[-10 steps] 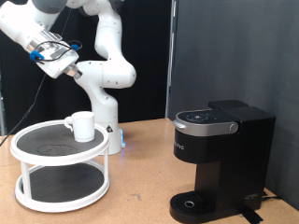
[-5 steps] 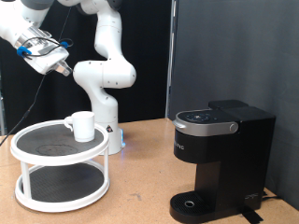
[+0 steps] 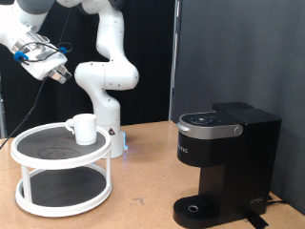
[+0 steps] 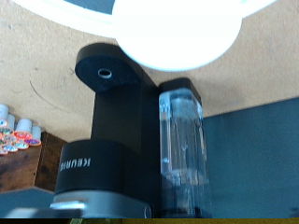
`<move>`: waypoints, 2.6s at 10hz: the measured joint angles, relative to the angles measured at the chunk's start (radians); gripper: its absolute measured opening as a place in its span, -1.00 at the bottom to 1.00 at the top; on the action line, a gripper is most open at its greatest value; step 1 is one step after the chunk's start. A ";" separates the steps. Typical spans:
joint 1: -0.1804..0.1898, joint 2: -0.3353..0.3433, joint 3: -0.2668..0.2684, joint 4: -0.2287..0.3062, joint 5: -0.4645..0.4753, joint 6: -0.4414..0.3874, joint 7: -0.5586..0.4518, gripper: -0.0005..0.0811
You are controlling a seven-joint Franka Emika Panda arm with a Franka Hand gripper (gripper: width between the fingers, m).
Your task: Make a cup of coffee with the keurig machine
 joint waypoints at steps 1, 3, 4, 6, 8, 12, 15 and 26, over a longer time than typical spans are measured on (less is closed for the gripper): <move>0.000 0.002 0.000 -0.021 -0.012 0.027 -0.017 0.14; 0.000 0.010 0.000 -0.076 -0.024 0.107 -0.053 0.57; 0.000 0.017 0.000 -0.107 -0.025 0.152 -0.075 0.57; 0.000 0.029 -0.001 -0.157 -0.026 0.221 -0.115 0.80; 0.000 0.045 -0.001 -0.203 -0.041 0.287 -0.147 0.81; 0.000 0.066 -0.003 -0.254 -0.055 0.346 -0.191 0.81; 0.000 0.075 -0.007 -0.268 -0.056 0.361 -0.216 0.81; -0.001 0.077 -0.011 -0.284 -0.056 0.410 -0.226 -0.96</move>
